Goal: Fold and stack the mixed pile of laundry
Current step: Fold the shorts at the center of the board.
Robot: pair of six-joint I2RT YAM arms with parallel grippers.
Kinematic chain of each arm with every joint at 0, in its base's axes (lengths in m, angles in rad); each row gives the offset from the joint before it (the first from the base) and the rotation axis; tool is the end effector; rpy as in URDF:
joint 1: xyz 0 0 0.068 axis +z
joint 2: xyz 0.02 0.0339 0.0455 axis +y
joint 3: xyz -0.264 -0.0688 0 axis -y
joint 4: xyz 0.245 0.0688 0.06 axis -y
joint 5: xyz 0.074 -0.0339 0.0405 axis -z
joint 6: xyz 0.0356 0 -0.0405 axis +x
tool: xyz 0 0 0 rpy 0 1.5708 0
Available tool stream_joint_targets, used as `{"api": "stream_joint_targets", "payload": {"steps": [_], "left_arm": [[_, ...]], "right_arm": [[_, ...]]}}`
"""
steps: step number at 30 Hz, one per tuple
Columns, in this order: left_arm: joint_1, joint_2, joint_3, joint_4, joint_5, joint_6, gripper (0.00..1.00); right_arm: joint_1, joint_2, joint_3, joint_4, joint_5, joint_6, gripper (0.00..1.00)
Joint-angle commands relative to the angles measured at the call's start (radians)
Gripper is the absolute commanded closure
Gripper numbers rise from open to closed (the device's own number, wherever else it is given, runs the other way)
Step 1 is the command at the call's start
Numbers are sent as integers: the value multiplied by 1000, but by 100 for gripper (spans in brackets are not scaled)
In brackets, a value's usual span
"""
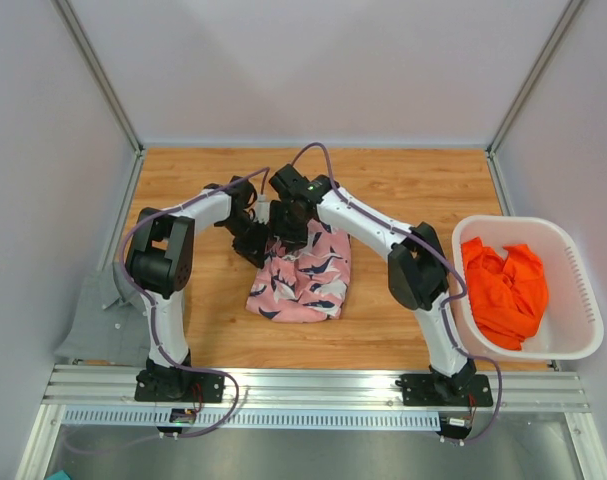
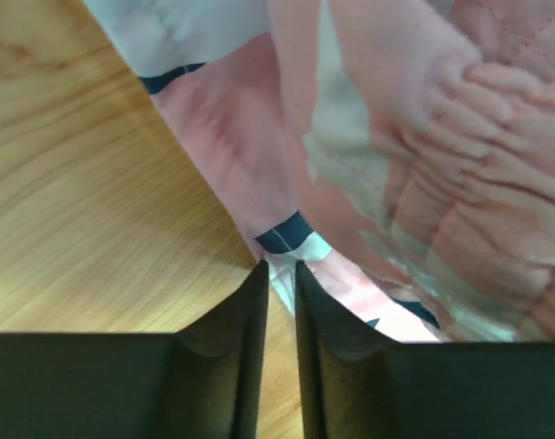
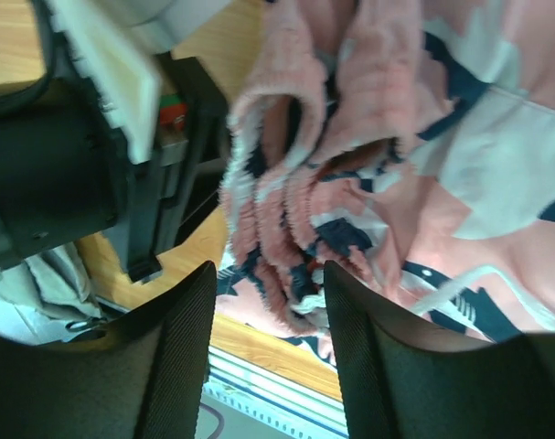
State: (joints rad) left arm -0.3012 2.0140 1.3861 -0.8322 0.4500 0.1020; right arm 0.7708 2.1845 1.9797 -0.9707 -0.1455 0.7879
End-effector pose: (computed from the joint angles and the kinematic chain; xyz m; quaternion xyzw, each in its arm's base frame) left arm 0.3568 -0.1271 0.1512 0.2070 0.9511 -0.2270 0.0315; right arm 0.3308 0.3285 0.2374 -0.0059 0.9780 0.1883 0.0892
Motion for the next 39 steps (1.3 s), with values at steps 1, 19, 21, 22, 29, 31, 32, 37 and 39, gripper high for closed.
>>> {"api": "stream_joint_targets", "payload": {"steps": [1,19,21,22,29,31,32,37,39], "left_arm": [[16,-46,54,-39,-23,34,73],[-56,-315,237,-185,57,67,56],[-107,-287,226,-173,67,50,57],[-122,-259,206,-166,67,50,57],[-145,-167,79,-156,-19,76,68],[-144,-176,25,-140,-78,105,70],[-145,-179,8,-136,-91,110,69],[-135,-179,-24,-117,-163,127,69],[-125,-195,2,-125,-160,122,66]], "right_arm": [[19,-55,27,84,-54,-28,47],[-53,-488,-576,168,11,-35,100],[-60,-489,-655,225,-20,-23,100],[-73,-485,-679,245,-57,-13,100],[-114,-453,-801,316,-114,11,100],[-128,-447,-829,326,-112,10,100],[-131,-436,-838,329,-109,7,100],[-136,-411,-877,343,-117,2,100],[-139,-433,-877,339,-105,-4,100]]}}
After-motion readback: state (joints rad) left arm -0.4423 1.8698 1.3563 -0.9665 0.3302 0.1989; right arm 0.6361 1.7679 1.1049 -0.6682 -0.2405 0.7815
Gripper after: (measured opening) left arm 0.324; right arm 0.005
